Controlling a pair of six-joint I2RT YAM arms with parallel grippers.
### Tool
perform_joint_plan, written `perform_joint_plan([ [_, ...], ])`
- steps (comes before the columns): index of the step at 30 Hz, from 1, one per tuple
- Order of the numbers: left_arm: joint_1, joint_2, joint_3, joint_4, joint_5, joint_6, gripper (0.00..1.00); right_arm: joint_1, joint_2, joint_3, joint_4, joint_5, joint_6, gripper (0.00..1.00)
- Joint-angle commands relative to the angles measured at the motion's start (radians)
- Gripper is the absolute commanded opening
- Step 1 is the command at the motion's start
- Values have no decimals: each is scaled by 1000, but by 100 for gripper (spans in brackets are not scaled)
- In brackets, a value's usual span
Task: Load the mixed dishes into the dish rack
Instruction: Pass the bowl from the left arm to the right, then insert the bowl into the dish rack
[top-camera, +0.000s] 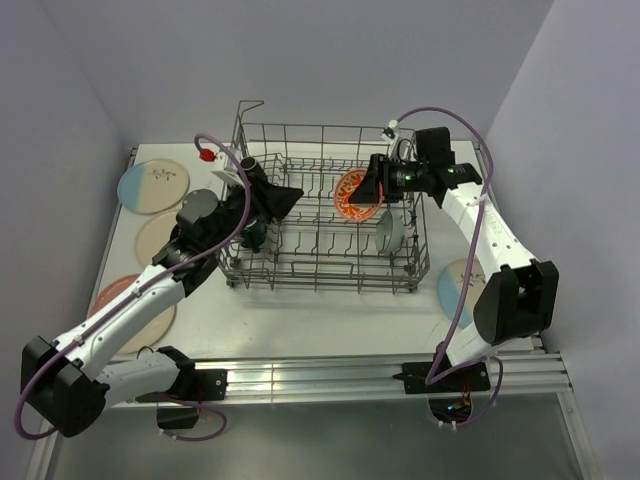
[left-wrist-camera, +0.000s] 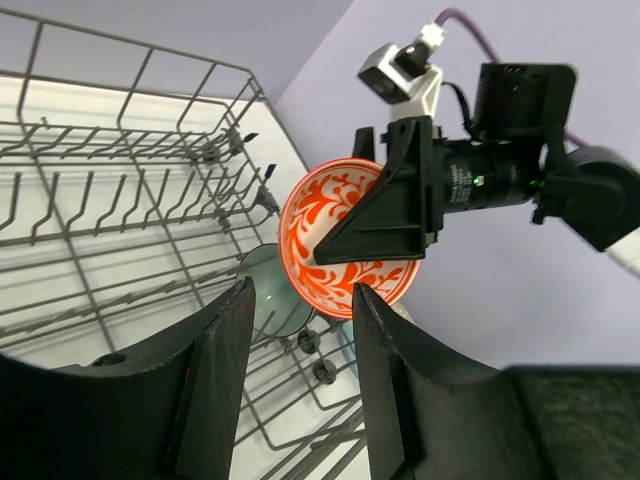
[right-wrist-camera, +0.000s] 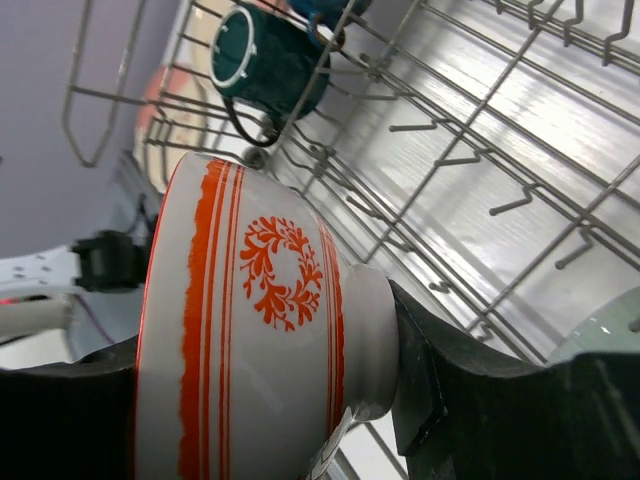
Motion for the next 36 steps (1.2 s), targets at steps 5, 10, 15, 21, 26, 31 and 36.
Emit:
perform_joint_plan([
  [5, 5, -132, -72, -59, -72, 29, 50, 65, 5, 144, -206, 159, -271, 32],
  [10, 5, -196, -112, -86, -105, 19, 50, 87, 16, 187, -277, 228, -356, 32],
  [15, 5, -259, -151, -114, -126, 4, 50, 136, 7, 181, -302, 296, -408, 32],
  [21, 5, -330, -189, -143, -129, -16, 50, 173, 2, 169, -300, 377, -427, 32],
  [26, 5, -380, -218, -169, -167, -33, 50, 205, -1, 144, -282, 466, -414, 32],
  [31, 5, -413, -241, -178, -170, -45, 50, 208, 13, 133, -262, 575, -384, 34],
  [36, 5, -430, -247, -204, -174, -56, 50, 208, 34, 144, -251, 644, -341, 35],
])
